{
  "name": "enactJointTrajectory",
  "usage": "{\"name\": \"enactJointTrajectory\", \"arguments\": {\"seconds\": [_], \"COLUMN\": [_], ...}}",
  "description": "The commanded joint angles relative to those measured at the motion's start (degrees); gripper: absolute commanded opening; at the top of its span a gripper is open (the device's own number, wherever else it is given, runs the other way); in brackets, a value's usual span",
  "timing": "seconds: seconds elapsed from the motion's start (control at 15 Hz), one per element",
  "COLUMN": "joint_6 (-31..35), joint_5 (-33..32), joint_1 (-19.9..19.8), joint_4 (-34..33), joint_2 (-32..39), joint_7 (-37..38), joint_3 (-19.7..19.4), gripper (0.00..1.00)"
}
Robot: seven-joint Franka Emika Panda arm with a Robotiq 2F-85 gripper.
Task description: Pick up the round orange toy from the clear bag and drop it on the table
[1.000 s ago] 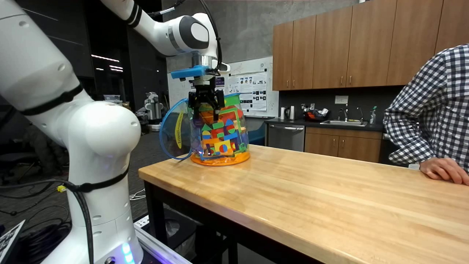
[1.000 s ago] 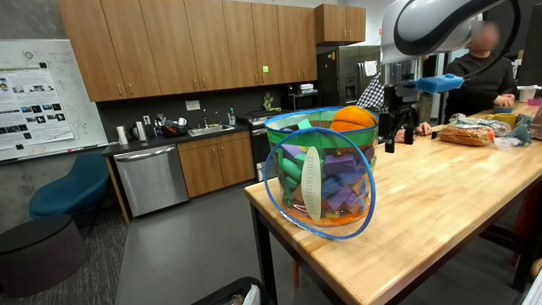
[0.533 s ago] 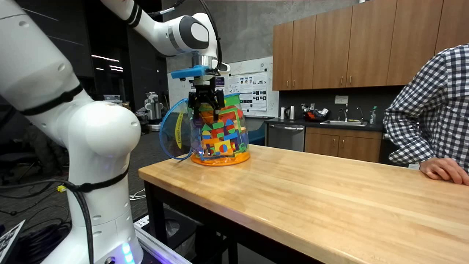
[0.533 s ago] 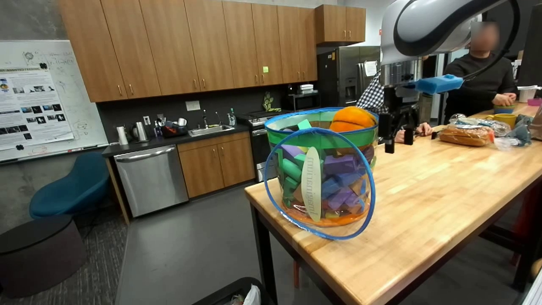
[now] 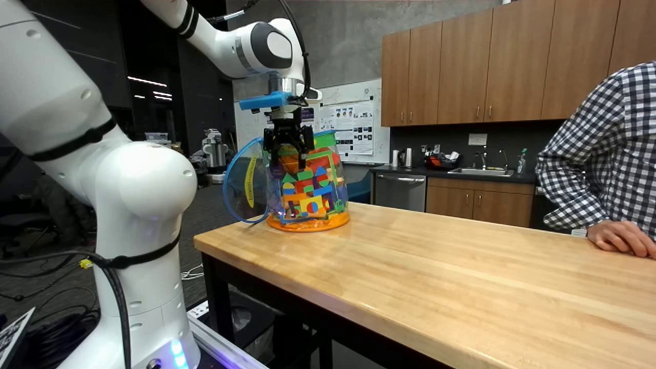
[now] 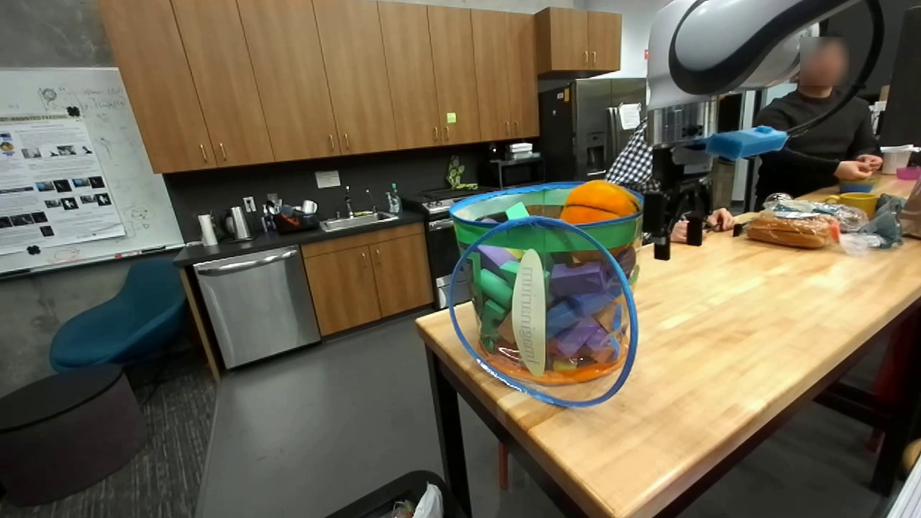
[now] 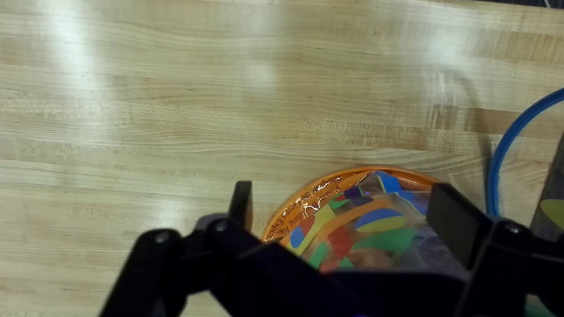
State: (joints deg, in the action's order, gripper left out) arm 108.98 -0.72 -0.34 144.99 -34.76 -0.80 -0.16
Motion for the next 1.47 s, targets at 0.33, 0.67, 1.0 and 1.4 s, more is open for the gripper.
{"name": "enactJointTrajectory", "arguments": {"seconds": [0.33,0.67,1.0,1.4], "joint_6": [-13.1,-18.2,-16.9,-16.9], "joint_5": [-0.6,-1.8,-0.8,-0.8], "joint_1": [0.7,0.8,0.8,0.8], "joint_4": [-6.6,-11.4,-10.6,-10.6], "joint_2": [-2.8,-6.7,-5.2,-4.6], "joint_7": [0.3,0.5,0.3,0.2], "joint_3": [1.5,2.6,2.0,1.9], "gripper": [1.00,1.00,1.00,1.00]}}
